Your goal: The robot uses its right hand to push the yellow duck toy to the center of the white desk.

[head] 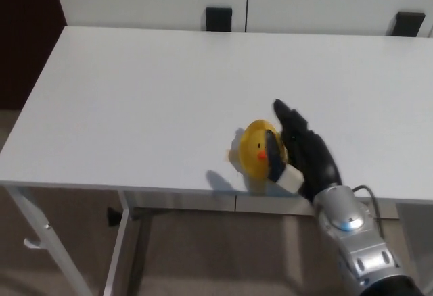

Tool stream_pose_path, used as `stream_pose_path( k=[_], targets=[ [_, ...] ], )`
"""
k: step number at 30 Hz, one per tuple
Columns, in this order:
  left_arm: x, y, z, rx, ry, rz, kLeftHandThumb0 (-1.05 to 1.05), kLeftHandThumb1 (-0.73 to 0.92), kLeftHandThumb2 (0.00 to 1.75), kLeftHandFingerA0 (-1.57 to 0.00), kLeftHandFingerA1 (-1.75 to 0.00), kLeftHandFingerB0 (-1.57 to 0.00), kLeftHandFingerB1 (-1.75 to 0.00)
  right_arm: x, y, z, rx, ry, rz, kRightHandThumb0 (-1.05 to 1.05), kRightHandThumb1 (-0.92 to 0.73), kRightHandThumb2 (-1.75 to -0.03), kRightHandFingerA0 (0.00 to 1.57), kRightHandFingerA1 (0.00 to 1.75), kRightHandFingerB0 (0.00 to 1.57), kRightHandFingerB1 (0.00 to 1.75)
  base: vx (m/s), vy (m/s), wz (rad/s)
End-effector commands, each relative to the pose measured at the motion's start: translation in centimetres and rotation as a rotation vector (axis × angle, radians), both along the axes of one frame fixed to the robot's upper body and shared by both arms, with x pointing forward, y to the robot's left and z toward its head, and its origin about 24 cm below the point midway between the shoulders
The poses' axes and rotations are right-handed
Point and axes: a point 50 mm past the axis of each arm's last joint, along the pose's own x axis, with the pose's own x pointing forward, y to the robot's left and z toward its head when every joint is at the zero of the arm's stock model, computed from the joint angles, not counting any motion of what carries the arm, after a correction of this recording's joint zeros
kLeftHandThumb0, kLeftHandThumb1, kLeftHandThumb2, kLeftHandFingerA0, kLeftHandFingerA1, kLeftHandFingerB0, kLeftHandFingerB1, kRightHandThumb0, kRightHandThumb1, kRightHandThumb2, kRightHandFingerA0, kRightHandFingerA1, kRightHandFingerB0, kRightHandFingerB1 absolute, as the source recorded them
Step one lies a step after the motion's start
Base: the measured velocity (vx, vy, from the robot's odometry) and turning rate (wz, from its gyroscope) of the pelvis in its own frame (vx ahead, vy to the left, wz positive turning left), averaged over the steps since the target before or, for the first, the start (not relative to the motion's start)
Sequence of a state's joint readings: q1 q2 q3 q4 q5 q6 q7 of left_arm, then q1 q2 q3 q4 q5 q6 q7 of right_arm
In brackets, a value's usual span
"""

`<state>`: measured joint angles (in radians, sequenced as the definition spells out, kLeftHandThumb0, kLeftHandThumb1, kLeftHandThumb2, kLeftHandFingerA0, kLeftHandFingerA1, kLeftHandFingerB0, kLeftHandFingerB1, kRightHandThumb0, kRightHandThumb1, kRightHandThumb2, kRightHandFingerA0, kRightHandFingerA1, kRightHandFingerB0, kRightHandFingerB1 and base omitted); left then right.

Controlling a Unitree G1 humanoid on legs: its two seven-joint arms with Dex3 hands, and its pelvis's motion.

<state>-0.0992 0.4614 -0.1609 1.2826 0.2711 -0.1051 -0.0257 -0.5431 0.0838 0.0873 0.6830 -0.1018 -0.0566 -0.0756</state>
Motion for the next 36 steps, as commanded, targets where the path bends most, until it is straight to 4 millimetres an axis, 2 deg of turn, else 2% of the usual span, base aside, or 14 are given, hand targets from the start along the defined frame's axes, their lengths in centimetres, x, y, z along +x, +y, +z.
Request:
stream_pose_path(
  k=[1, 6, 7, 9, 10, 12, 18, 20, 21, 24, 29, 30, 31, 36],
  targets=[
    [-0.6, 0.2, -0.1, 0.000, 0.016, -0.002, -0.22, 0.66, 0.60, -0.71, -0.55, -0.76, -0.50, -0.3, -6.5, 3.8, -0.404, -0.302, -0.298, -1.05, -0.92, -0.79, 0.00, 0.00, 0.00, 0.00, 0.00, 0.000, 0.00],
    [-0.9, 0.1, -0.2, 0.004, 0.016, -0.004, -0.21, 0.66, 0.60, -0.68, -0.48, -0.75, -0.48, -2.1, -10.3, 8.2, -0.475, -0.505, -0.320, -1.05, -0.92, -0.80, 0.00, 0.00, 0.00, 0.00, 0.00, 0.000, 0.00],
    [-0.9, 0.2, -0.2, 0.004, 0.015, -0.001, -0.22, 0.66, 0.60, -0.69, -0.49, -0.74, -0.48, -3.1, -11.8, 9.0, -0.498, -0.522, -0.316, -1.00, -0.80, -1.11, 0.00, 0.00, 0.00, 0.00, 0.00, 0.000, 0.00],
    [-0.9, 0.2, -0.2, 0.004, 0.014, 0.000, -0.22, 0.66, 0.60, -0.69, -0.49, -0.74, -0.48, -3.7, -12.6, 9.6, -0.515, -0.531, -0.310, -1.00, -0.80, -1.11, 0.00, 0.00, 0.00, 0.00, 0.00, 0.000, 0.00],
    [-1.1, 0.3, -0.1, 0.006, 0.014, -0.002, -0.21, 0.70, 0.61, -0.69, -0.56, -0.77, -0.48, -5.1, -15.0, 9.9, -0.552, -0.502, -0.317, -0.99, -0.92, -0.80, 0.00, 0.00, 0.00, 0.00, 0.00, 0.000, 0.00],
    [-1.3, 0.5, 0.0, 0.013, 0.016, -0.003, -0.20, 0.70, 0.62, -0.66, -0.47, -0.77, -0.49, -7.4, -18.4, 10.3, -0.636, -0.436, -0.351, -1.00, -0.75, -1.08, 0.00, 0.00, 0.00, 0.02, 0.00, 0.000, 0.00],
    [-1.3, 0.8, 0.2, 0.020, 0.017, 0.000, -0.22, 0.66, 0.60, -0.68, -0.49, -0.78, -0.49, -10.5, -22.5, 10.2, -0.702, -0.330, -0.395, -0.98, -0.75, -1.02, 0.00, 0.00, 0.00, 0.00, 0.00, 0.000, 0.00],
    [-1.3, 0.9, 0.3, 0.019, 0.014, 0.003, -0.26, 0.67, 0.60, -0.68, -0.47, -0.79, -0.49, -13.7, -26.3, 9.9, -0.690, -0.231, -0.478, -0.92, -0.66, -0.91, 0.00, 0.14, 0.00, 0.12, 0.00, 0.000, 0.00],
    [-1.4, 1.0, 0.3, 0.015, 0.010, 0.008, -0.25, 0.67, 0.60, -0.69, -0.52, -0.77, -0.50, -15.7, -28.4, 9.3, -0.685, -0.200, -0.593, -0.61, -0.69, -0.60, 0.10, 0.78, 0.02, 0.49, 0.00, 0.000, 0.00],
    [-1.4, 1.1, 0.4, 0.012, 0.006, 0.014, -0.25, 0.68, 0.60, -0.69, -0.53, -0.78, -0.50, -20.2, -32.8, 6.8, -0.749, -0.046, -0.853, -0.59, -0.53, -0.87, 0.22, 0.71, 0.06, 0.58, 0.00, 0.000, 0.00],
    [-1.2, 1.3, 0.5, 0.022, 0.004, 0.016, -0.24, 0.68, 0.60, -0.66, -0.49, -0.77, -0.49, -21.7, -34.1, 5.1, -0.783, 0.026, -0.911, -0.42, -0.66, -0.61, 0.30, 0.83, 0.09, 0.62, 0.00, 0.000, 0.00],
    [-1.1, 1.3, 0.6, 0.025, 0.002, 0.016, -0.25, 0.68, 0.61, -0.65, -0.45, -0.79, -0.52, -23.6, -35.2, 2.7, -0.776, 0.124, -0.965, -0.15, -0.46, -1.00, 0.47, 0.74, 0.14, 0.57, 0.00, 0.000, 0.00],
    [-1.0, 1.3, 0.6, 0.026, -0.002, 0.014, -0.22, 0.66, 0.60, -0.60, -0.43, -0.80, -0.53, -26.0, -35.3, 0.0, -0.741, 0.244, -0.980, -0.12, -0.47, -1.04, 0.59, 0.73, 0.23, 0.59, 0.00, 0.000, 0.00],
    [-1.0, 1.2, 0.6, 0.021, -0.006, 0.005, -0.22, 0.65, 0.59, -0.60, -0.43, -0.78, -0.52, -29.4, -35.0, -3.6, -0.663, 0.469, -0.937, -0.16, -0.56, -0.89, 0.71, 0.68, 0.35, 0.59, 0.00, 0.000, 0.00]
  ],
)
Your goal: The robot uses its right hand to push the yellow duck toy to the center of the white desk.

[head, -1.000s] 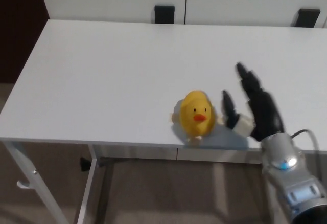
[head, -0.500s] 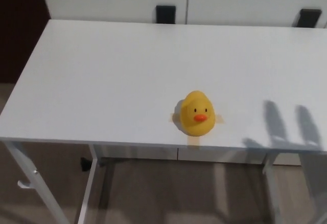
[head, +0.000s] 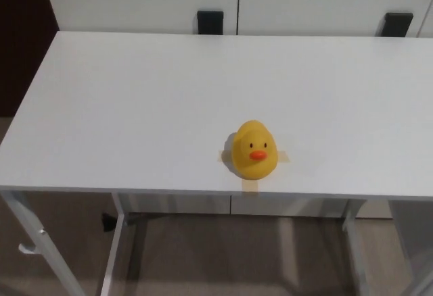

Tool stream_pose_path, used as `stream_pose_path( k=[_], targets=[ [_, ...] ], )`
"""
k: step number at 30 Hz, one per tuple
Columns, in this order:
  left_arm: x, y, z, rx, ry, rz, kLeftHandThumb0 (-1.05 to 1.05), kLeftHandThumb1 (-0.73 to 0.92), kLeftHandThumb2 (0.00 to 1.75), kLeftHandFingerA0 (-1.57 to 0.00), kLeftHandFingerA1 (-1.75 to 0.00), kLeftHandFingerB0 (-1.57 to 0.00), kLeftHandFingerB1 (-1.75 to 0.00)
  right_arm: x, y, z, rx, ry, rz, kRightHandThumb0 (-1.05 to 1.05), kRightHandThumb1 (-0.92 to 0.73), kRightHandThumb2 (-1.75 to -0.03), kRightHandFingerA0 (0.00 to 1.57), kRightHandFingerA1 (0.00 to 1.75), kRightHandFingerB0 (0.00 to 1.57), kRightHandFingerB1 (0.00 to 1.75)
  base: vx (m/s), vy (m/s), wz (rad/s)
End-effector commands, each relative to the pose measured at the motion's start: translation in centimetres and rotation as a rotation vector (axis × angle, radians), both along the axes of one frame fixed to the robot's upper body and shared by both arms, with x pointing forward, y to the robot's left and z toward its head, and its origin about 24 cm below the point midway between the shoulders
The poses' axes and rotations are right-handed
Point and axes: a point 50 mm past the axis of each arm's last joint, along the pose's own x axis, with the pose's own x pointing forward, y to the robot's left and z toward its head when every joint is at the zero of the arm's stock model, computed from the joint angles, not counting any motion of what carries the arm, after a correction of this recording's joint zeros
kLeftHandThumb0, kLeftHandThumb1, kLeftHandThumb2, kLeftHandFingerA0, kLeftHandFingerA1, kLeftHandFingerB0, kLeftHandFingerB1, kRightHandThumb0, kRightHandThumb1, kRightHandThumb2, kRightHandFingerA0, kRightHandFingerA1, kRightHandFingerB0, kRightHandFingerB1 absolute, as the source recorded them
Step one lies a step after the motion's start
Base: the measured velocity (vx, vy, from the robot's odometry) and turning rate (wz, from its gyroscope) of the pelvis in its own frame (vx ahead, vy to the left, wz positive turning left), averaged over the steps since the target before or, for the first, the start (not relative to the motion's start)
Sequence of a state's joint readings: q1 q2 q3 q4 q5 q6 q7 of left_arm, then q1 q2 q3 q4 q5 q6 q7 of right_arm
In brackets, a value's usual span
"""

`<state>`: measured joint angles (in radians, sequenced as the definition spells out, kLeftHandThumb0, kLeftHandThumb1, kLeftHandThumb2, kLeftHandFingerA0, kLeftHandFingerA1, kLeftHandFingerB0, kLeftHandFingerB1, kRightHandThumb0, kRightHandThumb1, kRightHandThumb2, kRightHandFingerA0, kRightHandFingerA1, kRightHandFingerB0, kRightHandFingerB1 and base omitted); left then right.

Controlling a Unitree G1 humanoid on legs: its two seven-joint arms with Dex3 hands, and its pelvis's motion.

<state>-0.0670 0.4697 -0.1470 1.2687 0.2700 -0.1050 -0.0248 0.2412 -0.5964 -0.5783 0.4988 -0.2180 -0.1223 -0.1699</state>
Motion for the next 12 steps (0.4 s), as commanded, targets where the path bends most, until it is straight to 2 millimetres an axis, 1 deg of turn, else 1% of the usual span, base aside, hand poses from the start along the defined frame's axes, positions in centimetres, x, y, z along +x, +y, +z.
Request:
stream_pose_path(
  k=[1, 2, 3, 4, 5, 6, 7, 8, 9, 10, 12],
  targets=[
    [0.0, 0.8, 0.6, 0.019, -0.015, -0.012, -0.26, 0.66, 0.60, -0.60, -0.42, -0.77, -0.50, -8.4, -1.8, -6.8, 0.239, 0.270, -0.209, -0.12, -0.47, -0.90, 1.07, 0.60, 0.78, 0.59, 0.00, 0.000, 0.00],
    [0.0, 0.8, 0.6, 0.020, -0.017, -0.008, -0.22, 0.66, 0.60, -0.54, -0.41, -0.78, -0.50, -8.8, -2.2, -7.2, 0.297, 0.328, -0.239, -0.13, -0.47, -0.85, 1.11, 0.62, 0.79, 0.59, 0.00, 0.000, 0.00],
    [0.1, 0.8, 0.6, 0.020, -0.019, -0.005, -0.22, 0.66, 0.60, -0.54, -0.41, -0.78, -0.50, -9.2, -2.4, -7.5, 0.336, 0.365, -0.261, -0.13, -0.47, -0.85, 1.11, 0.62, 0.79, 0.59, 0.00, 0.000, 0.00],
    [0.1, 0.8, 0.6, 0.020, -0.019, -0.005, -0.22, 0.66, 0.60, -0.54, -0.41, -0.78, -0.50, -9.2, -2.4, -7.5, 0.336, 0.365, -0.261, -0.13, -0.47, -0.85, 1.11, 0.62, 0.79, 0.59, 0.00, 0.000, 0.00],
    [0.1, 0.8, 0.7, 0.021, -0.019, -0.007, -0.23, 0.68, 0.60, -0.56, -0.41, -0.76, -0.49, -9.6, -2.4, -7.7, 0.370, 0.400, -0.261, -0.17, -0.46, -0.84, 1.21, 0.60, 0.85, 0.56, 0.00, 0.000, 0.00],
    [0.1, 0.8, 0.7, 0.021, -0.018, -0.008, -0.23, 0.68, 0.60, -0.56, -0.41, -0.76, -0.49, -9.8, -2.4, -7.8, 0.380, 0.413, -0.254, -0.17, -0.46, -0.84, 1.21, 0.60, 0.85, 0.56, 0.00, 0.000, 0.00],
    [0.1, 0.8, 0.6, 0.022, -0.014, -0.009, -0.24, 0.67, 0.61, -0.62, -0.45, -0.75, -0.49, -10.0, -2.3, -7.9, 0.378, 0.468, -0.219, -0.17, -0.45, -0.87, 1.22, 0.58, 0.83, 0.54, 0.00, 0.000, 0.00],
    [0.1, 0.8, 0.6, 0.022, -0.014, -0.009, -0.24, 0.67, 0.61, -0.62, -0.45, -0.75, -0.49, -10.0, -2.3, -7.9, 0.378, 0.468, -0.219, -0.17, -0.45, -0.87, 1.22, 0.58, 0.83, 0.54, 0.00, 0.000, 0.00],
    [0.1, 0.7, 0.6, 0.022, -0.012, -0.010, -0.24, 0.67, 0.61, -0.62, -0.45, -0.75, -0.49, -10.2, -2.2, -8.0, 0.375, 0.508, -0.194, -0.17, -0.45, -0.87, 1.22, 0.58, 0.83, 0.54, 0.00, 0.000, 0.00],
    [-0.1, 0.6, 0.5, 0.017, -0.010, -0.007, -0.25, 0.68, 0.60, -0.58, -0.44, -0.69, -0.48, -10.2, -2.0, -8.2, 0.372, 0.578, -0.144, -0.21, -0.50, -0.80, 1.24, 0.57, 0.86, 0.50, 0.00, 0.000, 0.00],
    [-0.1, 0.6, 0.4, 0.013, -0.010, -0.005, -0.25, 0.68, 0.60, -0.58, -0.44, -0.69, -0.48, -10.0, -2.0, -8.3, 0.374, 0.604, -0.123, -0.21, -0.50, -0.80, 1.24, 0.57, 0.86, 0.50, 0.00, 0.000, 0.00]
  ],
)
